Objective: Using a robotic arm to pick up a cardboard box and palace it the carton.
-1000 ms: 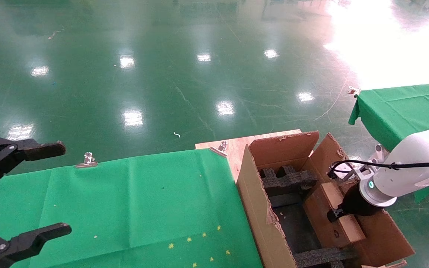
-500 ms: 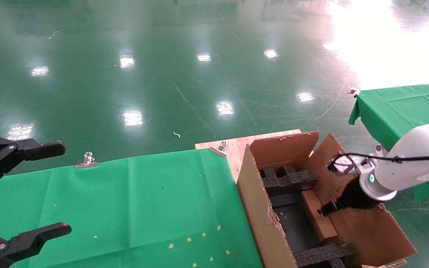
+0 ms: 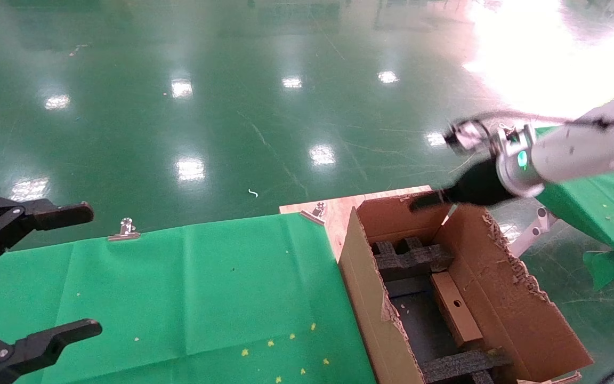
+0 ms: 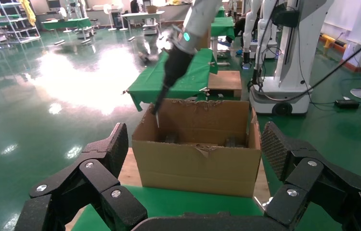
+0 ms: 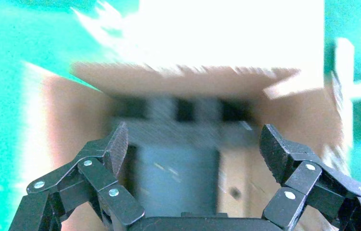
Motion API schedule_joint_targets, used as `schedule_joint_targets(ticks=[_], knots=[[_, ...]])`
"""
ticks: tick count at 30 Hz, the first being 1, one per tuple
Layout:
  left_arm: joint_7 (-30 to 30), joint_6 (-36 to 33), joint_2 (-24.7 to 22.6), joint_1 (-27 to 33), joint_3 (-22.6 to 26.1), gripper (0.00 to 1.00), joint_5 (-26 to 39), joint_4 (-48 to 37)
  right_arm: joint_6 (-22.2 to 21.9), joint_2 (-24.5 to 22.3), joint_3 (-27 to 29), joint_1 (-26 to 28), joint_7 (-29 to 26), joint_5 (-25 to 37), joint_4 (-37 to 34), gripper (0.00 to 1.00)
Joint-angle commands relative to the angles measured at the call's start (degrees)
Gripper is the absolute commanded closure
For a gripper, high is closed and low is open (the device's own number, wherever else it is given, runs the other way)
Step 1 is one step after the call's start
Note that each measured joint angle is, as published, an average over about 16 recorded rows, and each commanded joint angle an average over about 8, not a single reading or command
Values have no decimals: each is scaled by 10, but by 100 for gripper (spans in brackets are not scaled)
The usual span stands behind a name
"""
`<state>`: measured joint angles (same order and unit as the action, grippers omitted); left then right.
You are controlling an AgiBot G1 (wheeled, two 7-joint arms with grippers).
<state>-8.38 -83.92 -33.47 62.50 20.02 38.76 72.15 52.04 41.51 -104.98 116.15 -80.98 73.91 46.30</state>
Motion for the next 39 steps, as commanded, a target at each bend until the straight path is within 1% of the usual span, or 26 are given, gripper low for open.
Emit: schedule_joint_targets(ticks=[1, 7, 13, 17, 22, 25, 28, 39], knots=[[0, 0, 0, 0, 0, 0, 0, 0, 6, -1, 16, 20, 10, -18, 9, 0], [0, 0, 0, 0, 0, 0, 0, 0, 46, -15, 62, 60, 58, -88, 42, 0], [0, 0, 0, 0, 0, 0, 0, 0, 81, -27, 94, 83, 90, -139, 67, 0], [0, 0, 0, 0, 0, 0, 0, 0, 94, -31, 104, 90, 98, -155, 75, 0], [0, 0, 0, 0, 0, 0, 0, 0, 88, -30, 100, 83, 94, -147, 70, 0], [0, 0, 0, 0, 0, 0, 0, 0, 90, -29, 109, 73, 102, -147, 72, 0], [0, 0, 0, 0, 0, 0, 0, 0, 98, -31, 136, 53, 122, -153, 79, 0], [0, 0, 0, 0, 0, 0, 0, 0, 143, -37, 279, -60, 232, -185, 116, 0]])
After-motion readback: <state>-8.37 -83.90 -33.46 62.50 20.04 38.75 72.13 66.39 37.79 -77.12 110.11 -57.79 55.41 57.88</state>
